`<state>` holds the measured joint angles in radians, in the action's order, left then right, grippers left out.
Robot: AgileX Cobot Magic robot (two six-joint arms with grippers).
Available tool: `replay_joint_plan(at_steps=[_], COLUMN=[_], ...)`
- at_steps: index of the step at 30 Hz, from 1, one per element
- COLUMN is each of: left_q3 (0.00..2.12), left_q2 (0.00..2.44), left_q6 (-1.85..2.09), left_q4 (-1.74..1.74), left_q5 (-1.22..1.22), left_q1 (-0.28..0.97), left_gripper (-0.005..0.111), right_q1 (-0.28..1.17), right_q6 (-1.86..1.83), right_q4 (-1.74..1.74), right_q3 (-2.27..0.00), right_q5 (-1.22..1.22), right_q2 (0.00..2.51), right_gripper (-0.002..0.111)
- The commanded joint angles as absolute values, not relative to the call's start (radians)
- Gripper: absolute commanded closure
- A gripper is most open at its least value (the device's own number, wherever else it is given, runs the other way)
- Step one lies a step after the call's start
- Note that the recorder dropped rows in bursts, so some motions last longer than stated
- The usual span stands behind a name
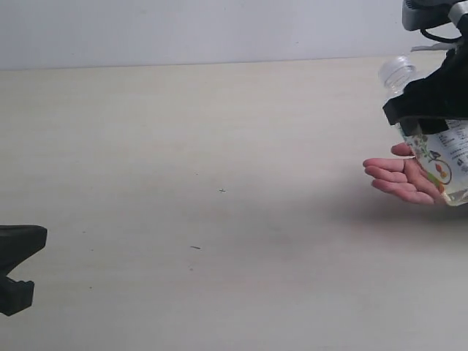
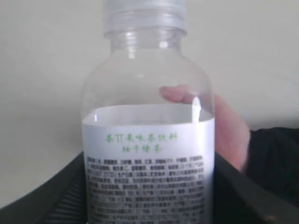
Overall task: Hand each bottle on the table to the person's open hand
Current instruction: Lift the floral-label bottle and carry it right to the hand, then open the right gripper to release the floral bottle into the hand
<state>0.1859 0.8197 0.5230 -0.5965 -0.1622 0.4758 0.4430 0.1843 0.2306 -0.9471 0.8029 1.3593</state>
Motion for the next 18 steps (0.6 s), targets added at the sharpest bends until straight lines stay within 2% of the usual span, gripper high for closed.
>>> replay_joint_plan(at_steps=[1, 9, 18], left_q3=[0.186, 0.186, 0.186], left_q2=[0.814, 0.814, 0.814], left_q6=[0.523, 0.523, 0.523], left_q4=[-0.594, -0.594, -0.594], left_q5=[-0.159, -0.159, -0.159], left_q1=[0.473, 0.473, 0.473], left_gripper=[0.107, 0.107, 0.107], right_q1=[0.44, 0.392, 0.392], right_q6=[0.315, 0.342, 0.336], right_q4=[0.416, 0.403, 0.33], right_q3=[-0.944, -0.944, -0.953], right_q5=[0.769, 0.771, 0.735], right_q2=[1.411, 1.541, 1.573], right_gripper=[0.108, 0.108, 0.108])
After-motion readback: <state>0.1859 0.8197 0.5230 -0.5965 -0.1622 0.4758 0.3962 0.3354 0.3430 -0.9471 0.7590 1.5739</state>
